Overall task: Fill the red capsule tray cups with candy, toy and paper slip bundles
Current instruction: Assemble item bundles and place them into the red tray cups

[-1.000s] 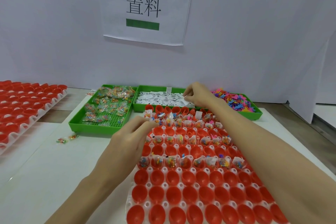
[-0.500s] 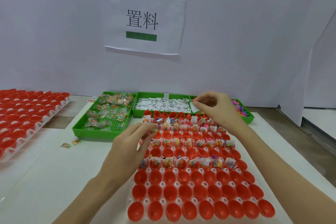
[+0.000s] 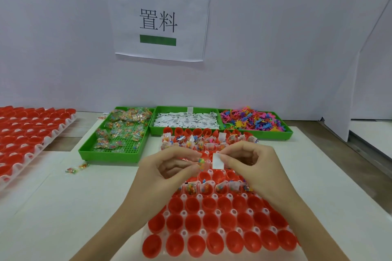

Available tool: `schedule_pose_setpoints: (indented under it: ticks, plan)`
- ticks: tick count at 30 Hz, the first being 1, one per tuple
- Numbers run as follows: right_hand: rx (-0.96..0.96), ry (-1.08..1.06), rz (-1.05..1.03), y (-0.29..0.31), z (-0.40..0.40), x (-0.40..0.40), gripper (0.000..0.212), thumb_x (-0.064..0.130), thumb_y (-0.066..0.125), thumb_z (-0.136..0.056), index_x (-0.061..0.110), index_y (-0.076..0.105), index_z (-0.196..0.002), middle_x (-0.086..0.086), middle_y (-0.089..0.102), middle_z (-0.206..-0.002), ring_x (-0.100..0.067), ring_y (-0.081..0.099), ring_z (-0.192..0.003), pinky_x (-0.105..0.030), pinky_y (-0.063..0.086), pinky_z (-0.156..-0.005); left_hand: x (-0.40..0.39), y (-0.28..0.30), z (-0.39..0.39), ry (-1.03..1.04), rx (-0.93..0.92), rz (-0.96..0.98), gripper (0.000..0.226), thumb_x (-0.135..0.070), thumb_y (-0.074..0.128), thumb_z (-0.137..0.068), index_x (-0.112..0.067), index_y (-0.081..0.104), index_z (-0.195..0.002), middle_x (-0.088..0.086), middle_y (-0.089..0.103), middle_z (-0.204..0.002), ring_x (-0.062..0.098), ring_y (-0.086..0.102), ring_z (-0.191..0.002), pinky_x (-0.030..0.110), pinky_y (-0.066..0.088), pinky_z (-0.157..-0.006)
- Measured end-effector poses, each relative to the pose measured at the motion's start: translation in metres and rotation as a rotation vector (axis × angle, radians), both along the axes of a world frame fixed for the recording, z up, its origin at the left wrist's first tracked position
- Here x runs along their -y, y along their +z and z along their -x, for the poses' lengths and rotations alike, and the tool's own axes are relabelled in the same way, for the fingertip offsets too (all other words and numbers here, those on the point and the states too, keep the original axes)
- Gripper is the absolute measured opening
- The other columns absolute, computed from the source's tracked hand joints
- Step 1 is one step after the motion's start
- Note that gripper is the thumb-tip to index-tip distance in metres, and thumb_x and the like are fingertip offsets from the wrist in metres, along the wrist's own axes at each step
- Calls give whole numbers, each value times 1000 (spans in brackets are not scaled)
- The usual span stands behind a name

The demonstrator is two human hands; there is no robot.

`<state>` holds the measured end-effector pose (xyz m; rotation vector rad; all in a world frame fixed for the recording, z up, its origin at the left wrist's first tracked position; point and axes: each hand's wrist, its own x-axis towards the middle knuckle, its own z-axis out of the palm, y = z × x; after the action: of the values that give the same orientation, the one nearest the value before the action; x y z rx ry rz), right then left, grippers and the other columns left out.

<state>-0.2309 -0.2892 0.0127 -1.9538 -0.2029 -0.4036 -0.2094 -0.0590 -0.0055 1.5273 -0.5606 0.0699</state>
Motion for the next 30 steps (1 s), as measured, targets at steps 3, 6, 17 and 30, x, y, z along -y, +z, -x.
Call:
schedule_pose_setpoints:
  ticks: [3,6,17,30]
  plan:
    - [22,43,59,-1,3,-8,8,22,80,-87,29,80,-90,9,77,-84,-8,74,-81,-18,57,-74,2,-2,3,-8,-41,-42,19,-15,81,-84,-21,79,-102,9,79,-87,24,77,-87,34,61,-84]
    - [46,86,91,-1,7,-14,10,22,77,-90,31,79,-93,10,77,-88,-10,74,-85,-21,58,-76,4,-1,5,18,-40,-74,18,-11,83,-83,-18,79,-99,8,78,-88,24,77,-82,40,62,-81]
    - [-20,94,155,0,12,-24,13,23,70,-95,32,78,-98,16,75,-90,-7,71,-90,-28,59,-82,2,-3,2,63,-12,-135,12,-16,84,-82,-21,80,-91,5,77,-84,20,75,-79,37,61,-77]
    - [-150,-65,172,20,-69,36,19,11,61,-101,20,78,-104,4,78,-88,-9,74,-80,-19,56,-64,-4,-3,-5,89,-28,-119,11,-13,80,-85,-21,73,-82,9,72,-77,25,70,-71,35,61,-69]
